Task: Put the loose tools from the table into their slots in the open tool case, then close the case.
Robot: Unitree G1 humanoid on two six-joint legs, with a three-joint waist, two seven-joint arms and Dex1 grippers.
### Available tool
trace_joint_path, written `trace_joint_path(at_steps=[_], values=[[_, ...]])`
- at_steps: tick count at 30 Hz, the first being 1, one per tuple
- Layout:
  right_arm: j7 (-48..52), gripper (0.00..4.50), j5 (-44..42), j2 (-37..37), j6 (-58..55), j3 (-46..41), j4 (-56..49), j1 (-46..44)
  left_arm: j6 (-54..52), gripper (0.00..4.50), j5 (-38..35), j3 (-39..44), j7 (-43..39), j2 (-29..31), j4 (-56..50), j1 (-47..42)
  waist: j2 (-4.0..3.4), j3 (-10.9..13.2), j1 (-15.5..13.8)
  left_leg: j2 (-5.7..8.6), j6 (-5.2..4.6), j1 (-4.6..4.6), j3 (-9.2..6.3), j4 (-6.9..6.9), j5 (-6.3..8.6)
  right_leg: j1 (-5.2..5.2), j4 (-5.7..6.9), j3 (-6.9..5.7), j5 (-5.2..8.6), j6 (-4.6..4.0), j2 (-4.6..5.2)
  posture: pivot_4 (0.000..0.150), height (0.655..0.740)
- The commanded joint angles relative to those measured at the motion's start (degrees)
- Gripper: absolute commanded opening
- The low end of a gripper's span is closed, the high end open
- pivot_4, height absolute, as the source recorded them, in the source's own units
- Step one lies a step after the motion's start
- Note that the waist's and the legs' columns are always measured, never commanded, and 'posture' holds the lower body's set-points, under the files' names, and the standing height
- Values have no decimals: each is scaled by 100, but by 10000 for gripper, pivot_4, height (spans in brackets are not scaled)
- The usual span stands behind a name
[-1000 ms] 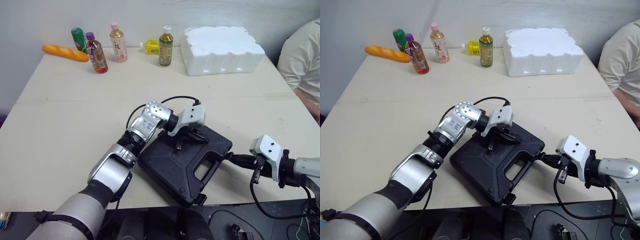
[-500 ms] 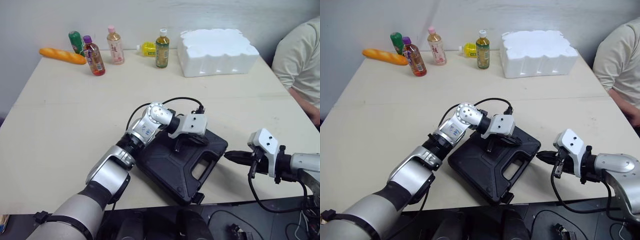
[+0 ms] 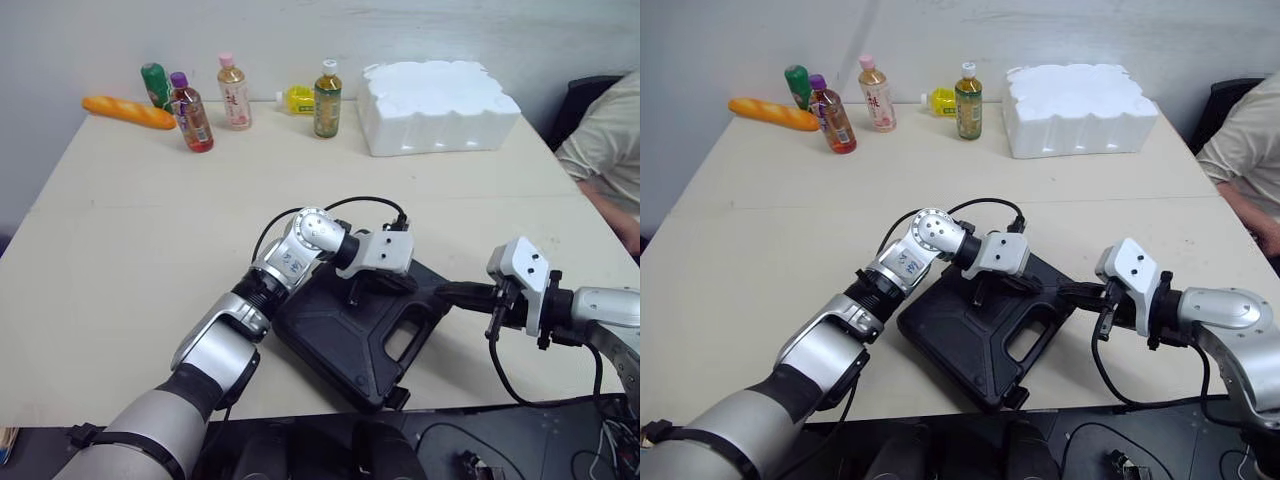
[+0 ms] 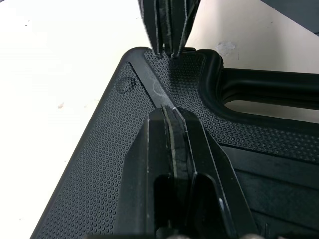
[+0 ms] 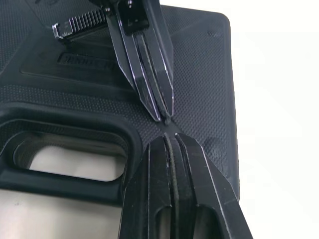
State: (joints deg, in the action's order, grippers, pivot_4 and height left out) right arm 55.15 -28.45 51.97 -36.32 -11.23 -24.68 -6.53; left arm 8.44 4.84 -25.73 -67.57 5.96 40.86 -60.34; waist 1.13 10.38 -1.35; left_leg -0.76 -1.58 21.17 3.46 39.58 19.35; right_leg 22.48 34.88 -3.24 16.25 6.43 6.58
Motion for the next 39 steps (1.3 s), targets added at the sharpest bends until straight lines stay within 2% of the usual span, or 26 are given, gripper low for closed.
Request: trace_joint_path(at_steps=[1, 8, 11, 15, 19, 23, 26, 30, 32, 35, 39], values=[[-28, 0, -77, -30, 32, 12, -69, -84, -138, 386, 637, -535, -74, 136, 484, 318, 0, 0, 0, 0, 0, 0, 0, 0, 0, 0, 0, 0, 0, 0, 1, 1500, 7383], [-23, 0, 0, 45, 110, 29, -57, 92, -201, 386, 567, -441, -65, 165, 492, 266, 1, -1, 0, 0, -2, 0, -1, 0, 1, -2, -4, 0, 0, 0, 5, 1500, 7383], [14, 0, -9, 135, 121, -189, -186, 422, -597, 386, 224, -168, -230, 164, 339, 232, 1, -1, -3, -1, -2, 2, -3, -1, 2, -2, -6, -2, 0, 0, 5, 1500, 7383], [224, 0, -217, 366, -2, -905, -612, 1103, -1249, 386, -391, 399, -543, 318, -161, 62, -1, 1, 21, -3, -2, 4, 0, -6, 2, 2, -8, -2, 0, 0, 2, 1500, 7383], [565, 0, -648, 510, -357, -1709, -1090, 1863, -2081, 386, -1083, 764, -1087, 595, -1166, 59, -28, 18, 13, -4, 5, 13, 4, -27, -2, 20, -7, 0, 1, -2, -6, 1500, 7383], [616, 0, -554, 425, -360, -1887, -1296, 2537, -2845, 386, -1665, 742, -1866, 1175, -2541, 393, -30, 19, -1, -3, 10, 24, -2, -38, -5, 27, -15, -9, 3, -5, -23, 1500, 7383], [496, 0, -596, 294, -405, -1637, -1620, 2881, -3291, 386, -1971, 561, -2220, 1661, -3580, 840, -32, 18, 4, 3, 38, 26, 1, -39, -21, 24, -17, -3, 3, -5, -18, 1500, 7383], [324, 0, -758, 206, -552, -1217, -2114, 3048, -3588, 386, -2185, 239, -2307, 2107, -4416, 1225, -32, 19, 2, 4, 35, 25, 1, -39, -20, 21, -37, 12, 1, -2, -8, 1500, 7383], [205, 0, -775, 202, -628, -869, -2334, 3055, -3617, 386, -2189, 33, -2257, 2267, -4679, 1389, -33, 19, -2, 1, 21, 24, -7, -39, -12, 20, -36, 29, 2, -3, -2, 1500, 7383], [-64, 0, -660, 197, -755, -162, -2406, 2787, -3091, 386, -1654, -510, -2069, 2464, -4714, 1664, -34, 19, -3, -2, 16, 22, -26, -39, -9, 14, -35, 34, 5, -13, -1, 1500, 7383], [-153, 0, -513, 326, -769, 305, -2426, 2667, -3049, 386, -1611, -722, -1979, 2563, -4923, 1819, -35, 18, -14, -2, 16, 21, -32, -40, -9, 11, -38, 31, 10, -22, 2, 1500, 7383]])
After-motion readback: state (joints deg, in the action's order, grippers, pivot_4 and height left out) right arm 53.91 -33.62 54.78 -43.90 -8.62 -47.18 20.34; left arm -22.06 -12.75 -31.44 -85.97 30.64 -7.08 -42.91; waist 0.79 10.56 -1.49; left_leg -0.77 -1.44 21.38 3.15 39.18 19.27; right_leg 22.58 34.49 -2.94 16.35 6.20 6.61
